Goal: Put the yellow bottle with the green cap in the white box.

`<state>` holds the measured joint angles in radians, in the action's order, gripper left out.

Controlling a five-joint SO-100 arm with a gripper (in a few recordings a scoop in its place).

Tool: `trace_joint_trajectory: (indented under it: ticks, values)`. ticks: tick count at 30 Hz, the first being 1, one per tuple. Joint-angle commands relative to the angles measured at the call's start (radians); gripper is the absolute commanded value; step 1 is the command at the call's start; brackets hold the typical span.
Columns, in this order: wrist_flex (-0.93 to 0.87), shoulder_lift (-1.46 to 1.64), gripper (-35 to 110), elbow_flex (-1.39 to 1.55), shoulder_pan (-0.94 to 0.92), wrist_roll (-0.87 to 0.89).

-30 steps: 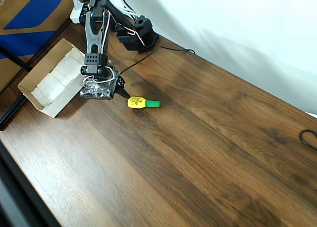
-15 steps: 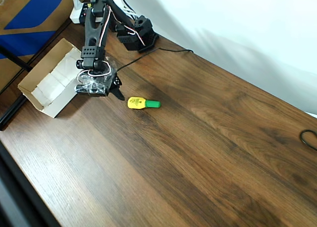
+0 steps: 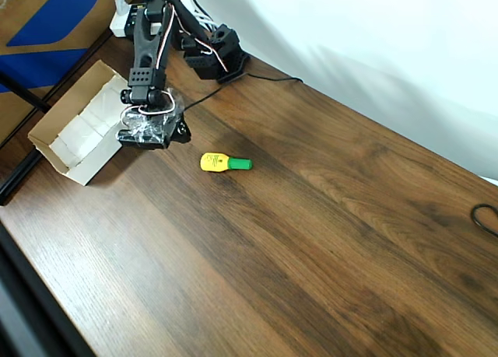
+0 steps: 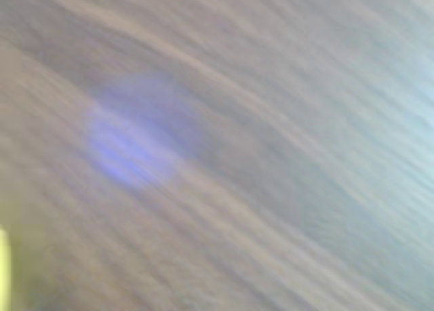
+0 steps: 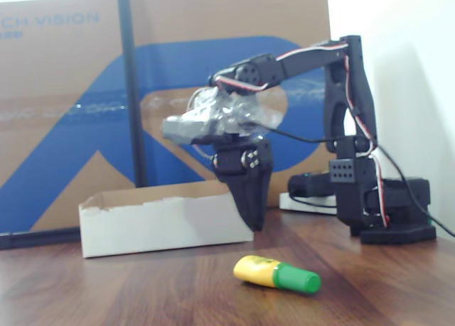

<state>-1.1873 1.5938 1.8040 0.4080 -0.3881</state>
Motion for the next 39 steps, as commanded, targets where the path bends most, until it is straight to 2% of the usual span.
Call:
trace_joint_trajectory:
  ticks: [1,10,20,29,39]
  values:
    - [-0.012,0.091,3,0.009,0.043,0.011]
    - [0.06,0.074,5,0.029,0.17,0.175]
    - [0.161,0.077,10,0.043,0.084,0.373]
    - [0.282,0.092,21,0.183,0.026,0.316]
    - [0.225,0.1,20,0.127,0.092,0.336]
